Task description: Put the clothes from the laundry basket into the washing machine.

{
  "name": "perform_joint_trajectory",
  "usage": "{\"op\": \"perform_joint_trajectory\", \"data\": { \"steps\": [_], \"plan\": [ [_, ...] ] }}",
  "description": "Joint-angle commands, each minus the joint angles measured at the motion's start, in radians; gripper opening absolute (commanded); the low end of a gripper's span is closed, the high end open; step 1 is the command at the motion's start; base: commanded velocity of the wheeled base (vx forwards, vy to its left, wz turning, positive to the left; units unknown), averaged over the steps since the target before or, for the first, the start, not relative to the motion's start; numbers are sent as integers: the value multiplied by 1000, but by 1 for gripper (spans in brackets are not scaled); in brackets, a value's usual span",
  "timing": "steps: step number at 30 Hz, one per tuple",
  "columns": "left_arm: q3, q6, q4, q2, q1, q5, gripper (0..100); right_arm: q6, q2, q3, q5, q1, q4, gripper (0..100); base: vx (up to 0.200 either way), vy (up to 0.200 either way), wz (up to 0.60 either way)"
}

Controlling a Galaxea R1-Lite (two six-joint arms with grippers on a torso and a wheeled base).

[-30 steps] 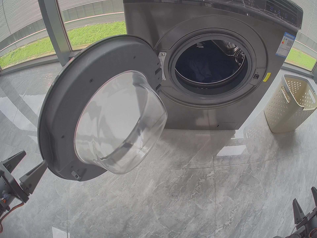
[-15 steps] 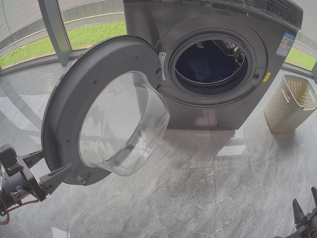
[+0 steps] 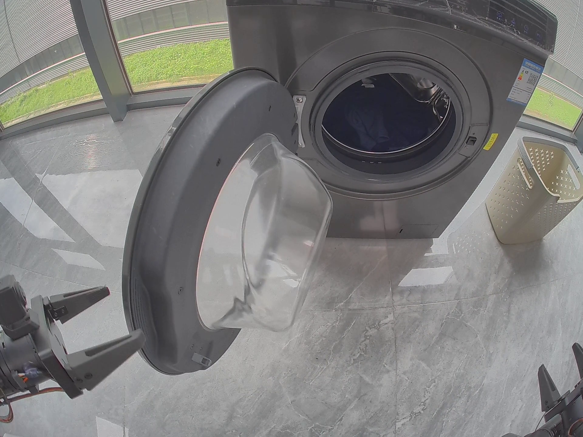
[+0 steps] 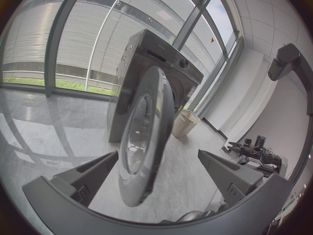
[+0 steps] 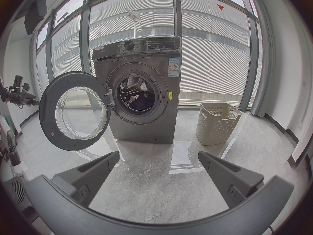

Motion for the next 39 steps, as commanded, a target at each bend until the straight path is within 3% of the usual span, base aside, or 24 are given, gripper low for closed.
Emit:
{"op": "perform_joint_trajectory", "data": {
  "steps": [1,6,15,24,31,39],
  "plan": [
    [-16,6,-11,-17,108,18,100,0,-13,18,1,0,0,100,0,0,0],
    [-34,7,-12,11,197,12,100,0,-11,18,1,0,0,100,0,0,0],
    [-36,4,-61,69,199,14,100,0,-13,18,1,0,0,100,0,0,0],
    [-31,32,-121,200,182,14,100,0,-11,18,1,0,0,100,0,0,0],
    [-66,24,-210,287,22,29,100,0,-13,18,1,0,0,100,0,0,0],
    [-138,27,-248,399,-28,48,100,0,-11,18,1,0,0,100,0,0,0]
  ]
}}
